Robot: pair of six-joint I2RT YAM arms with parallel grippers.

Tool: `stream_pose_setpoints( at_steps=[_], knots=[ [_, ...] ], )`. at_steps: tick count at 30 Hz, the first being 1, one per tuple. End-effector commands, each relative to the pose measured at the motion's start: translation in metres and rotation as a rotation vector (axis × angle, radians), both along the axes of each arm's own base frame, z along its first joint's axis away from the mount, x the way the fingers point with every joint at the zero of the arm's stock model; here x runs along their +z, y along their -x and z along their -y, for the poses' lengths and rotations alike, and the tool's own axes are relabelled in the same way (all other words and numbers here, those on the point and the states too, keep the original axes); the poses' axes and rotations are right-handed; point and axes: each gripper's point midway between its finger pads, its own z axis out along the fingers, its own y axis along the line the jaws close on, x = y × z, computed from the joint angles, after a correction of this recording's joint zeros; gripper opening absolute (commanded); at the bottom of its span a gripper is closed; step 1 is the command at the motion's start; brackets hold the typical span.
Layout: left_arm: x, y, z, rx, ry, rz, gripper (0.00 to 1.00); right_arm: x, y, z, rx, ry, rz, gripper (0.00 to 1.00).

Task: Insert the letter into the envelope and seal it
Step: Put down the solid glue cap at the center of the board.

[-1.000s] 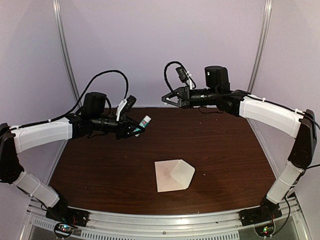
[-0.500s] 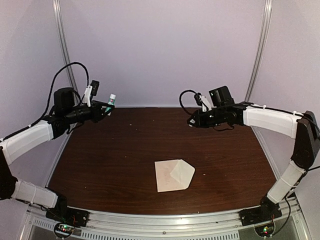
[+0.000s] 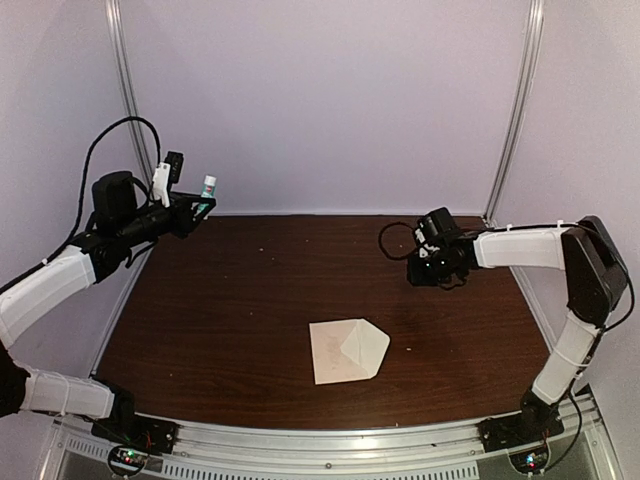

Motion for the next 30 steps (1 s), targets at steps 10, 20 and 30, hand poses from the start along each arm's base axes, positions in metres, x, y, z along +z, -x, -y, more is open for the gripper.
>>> stream_pose_setpoints(
  at_steps=[10, 20, 30],
  knots=[
    [0.010, 0.004, 0.004, -0.032, 0.018, 0.039, 0.04, -0.050, 0.000, 0.033, -0.131, 0.083, -0.053, 0.28],
    [0.012, 0.006, 0.005, -0.036, 0.022, 0.042, 0.04, -0.051, 0.003, 0.040, -0.150, 0.090, -0.053, 0.52],
    [0.029, 0.005, 0.001, 0.007, 0.121, 0.025, 0.04, 0.023, -0.005, 0.037, -0.136, 0.036, 0.078, 0.67]
  ],
)
